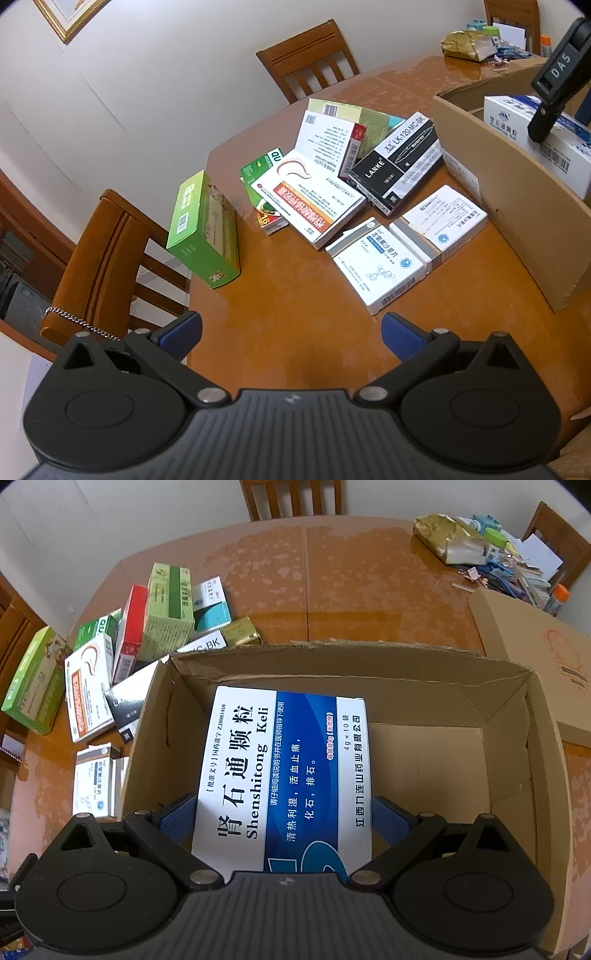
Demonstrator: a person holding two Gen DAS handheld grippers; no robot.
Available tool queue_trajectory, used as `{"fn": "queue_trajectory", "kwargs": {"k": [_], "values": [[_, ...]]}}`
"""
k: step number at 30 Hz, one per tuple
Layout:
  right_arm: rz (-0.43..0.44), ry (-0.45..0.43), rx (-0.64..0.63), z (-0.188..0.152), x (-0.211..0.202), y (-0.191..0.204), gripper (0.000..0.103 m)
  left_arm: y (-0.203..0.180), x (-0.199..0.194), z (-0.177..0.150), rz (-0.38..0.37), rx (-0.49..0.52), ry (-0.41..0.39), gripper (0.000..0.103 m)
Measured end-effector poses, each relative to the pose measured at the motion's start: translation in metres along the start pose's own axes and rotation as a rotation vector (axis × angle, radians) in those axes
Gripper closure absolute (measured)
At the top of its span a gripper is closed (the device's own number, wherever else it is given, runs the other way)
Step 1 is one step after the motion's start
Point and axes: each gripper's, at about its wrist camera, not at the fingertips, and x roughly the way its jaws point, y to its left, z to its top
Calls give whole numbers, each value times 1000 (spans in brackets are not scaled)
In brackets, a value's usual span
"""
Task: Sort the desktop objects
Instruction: 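Carry the white-blue box with the right gripper into the cardboard box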
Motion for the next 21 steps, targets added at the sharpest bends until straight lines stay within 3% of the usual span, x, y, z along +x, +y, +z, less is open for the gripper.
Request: {"fn": "queue_trajectory", "kwargs": {"k": [21], "values": [[-58,68,-18,-1,27,-8,3,-3,2,2,12,-4,13,0]]}}
